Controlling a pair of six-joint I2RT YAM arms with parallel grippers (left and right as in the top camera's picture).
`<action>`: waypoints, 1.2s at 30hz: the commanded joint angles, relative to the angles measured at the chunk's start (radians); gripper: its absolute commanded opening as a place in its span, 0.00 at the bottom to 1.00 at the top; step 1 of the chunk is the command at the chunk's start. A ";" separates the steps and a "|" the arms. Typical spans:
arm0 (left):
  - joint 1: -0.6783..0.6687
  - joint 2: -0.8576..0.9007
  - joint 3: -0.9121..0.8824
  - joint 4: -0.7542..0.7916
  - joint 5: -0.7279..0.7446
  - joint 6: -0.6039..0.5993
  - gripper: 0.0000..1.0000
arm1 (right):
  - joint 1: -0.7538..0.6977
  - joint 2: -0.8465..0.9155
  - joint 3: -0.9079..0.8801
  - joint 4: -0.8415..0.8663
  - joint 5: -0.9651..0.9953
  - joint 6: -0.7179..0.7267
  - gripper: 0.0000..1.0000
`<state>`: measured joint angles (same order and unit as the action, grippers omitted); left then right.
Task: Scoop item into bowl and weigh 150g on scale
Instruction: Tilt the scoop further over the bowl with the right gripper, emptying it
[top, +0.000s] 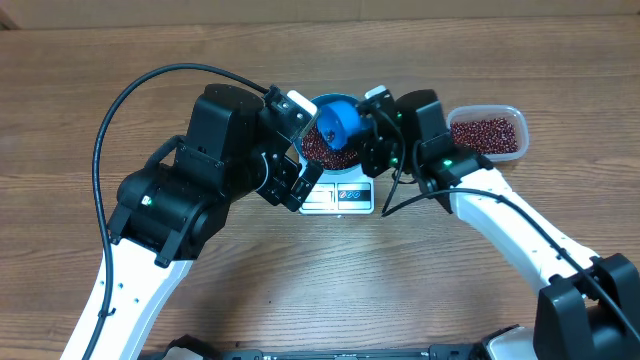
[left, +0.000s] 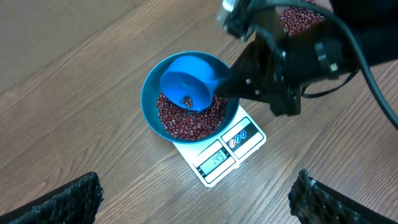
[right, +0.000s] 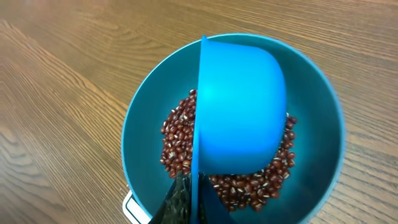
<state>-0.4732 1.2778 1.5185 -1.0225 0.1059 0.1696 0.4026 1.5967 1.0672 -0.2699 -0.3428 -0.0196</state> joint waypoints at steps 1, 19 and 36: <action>0.002 0.005 0.021 0.002 0.018 -0.010 0.99 | -0.028 -0.039 0.028 0.011 -0.084 0.035 0.04; 0.002 0.005 0.021 0.002 0.018 -0.010 1.00 | -0.039 -0.124 0.028 0.018 -0.026 0.011 0.04; 0.002 0.005 0.021 0.002 0.018 -0.010 1.00 | -0.039 -0.138 0.028 -0.020 -0.010 -0.102 0.04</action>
<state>-0.4732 1.2774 1.5185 -1.0225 0.1059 0.1696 0.3668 1.4857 1.0672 -0.2916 -0.3588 -0.0998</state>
